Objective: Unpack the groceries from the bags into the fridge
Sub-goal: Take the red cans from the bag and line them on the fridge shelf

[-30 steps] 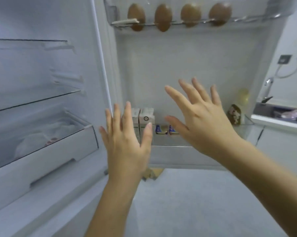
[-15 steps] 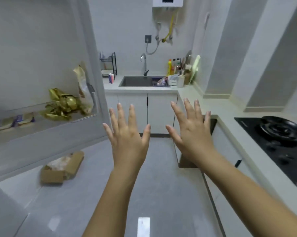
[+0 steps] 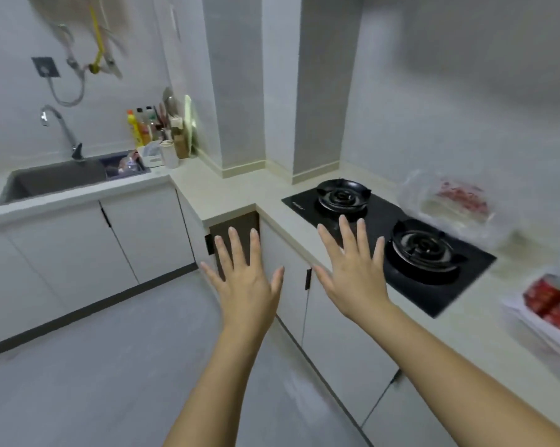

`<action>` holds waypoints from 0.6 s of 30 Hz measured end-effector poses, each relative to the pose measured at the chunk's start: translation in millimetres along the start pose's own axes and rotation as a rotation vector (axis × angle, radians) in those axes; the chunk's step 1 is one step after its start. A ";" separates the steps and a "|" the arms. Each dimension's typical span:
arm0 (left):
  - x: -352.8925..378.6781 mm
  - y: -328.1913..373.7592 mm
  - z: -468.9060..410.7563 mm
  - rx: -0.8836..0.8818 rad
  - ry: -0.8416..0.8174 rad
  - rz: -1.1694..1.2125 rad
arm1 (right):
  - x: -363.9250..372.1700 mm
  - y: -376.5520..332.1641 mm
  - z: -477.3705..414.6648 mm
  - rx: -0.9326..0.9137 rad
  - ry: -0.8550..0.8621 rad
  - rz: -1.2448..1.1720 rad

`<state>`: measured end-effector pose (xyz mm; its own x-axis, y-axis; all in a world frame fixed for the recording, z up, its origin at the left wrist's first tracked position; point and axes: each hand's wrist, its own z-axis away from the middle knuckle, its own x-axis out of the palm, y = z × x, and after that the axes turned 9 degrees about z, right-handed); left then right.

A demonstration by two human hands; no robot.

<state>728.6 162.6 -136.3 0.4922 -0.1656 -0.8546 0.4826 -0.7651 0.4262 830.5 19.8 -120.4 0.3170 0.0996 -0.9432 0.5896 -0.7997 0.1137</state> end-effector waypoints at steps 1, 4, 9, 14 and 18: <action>9.8 11.1 -9.8 0.042 -0.018 0.018 | 3.6 12.2 -3.3 0.035 -0.013 0.016; 36.6 40.4 -36.4 0.168 -0.058 0.077 | 15.0 44.0 -14.6 0.128 -0.039 0.068; 75.9 78.0 -63.5 0.354 -0.150 0.115 | 38.3 77.8 -16.3 0.267 -0.090 0.084; 113.7 115.0 -74.6 0.463 -0.242 0.154 | 55.8 117.3 -10.0 0.413 -0.107 0.087; 141.1 149.3 -75.4 0.547 -0.295 0.166 | 64.2 159.0 -2.3 0.528 -0.157 0.092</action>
<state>924.7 72.0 -170.9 0.2713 -0.4132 -0.8693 -0.0601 -0.9087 0.4132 946.3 -99.6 -162.2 0.2113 -0.0419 -0.9765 0.0999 -0.9929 0.0642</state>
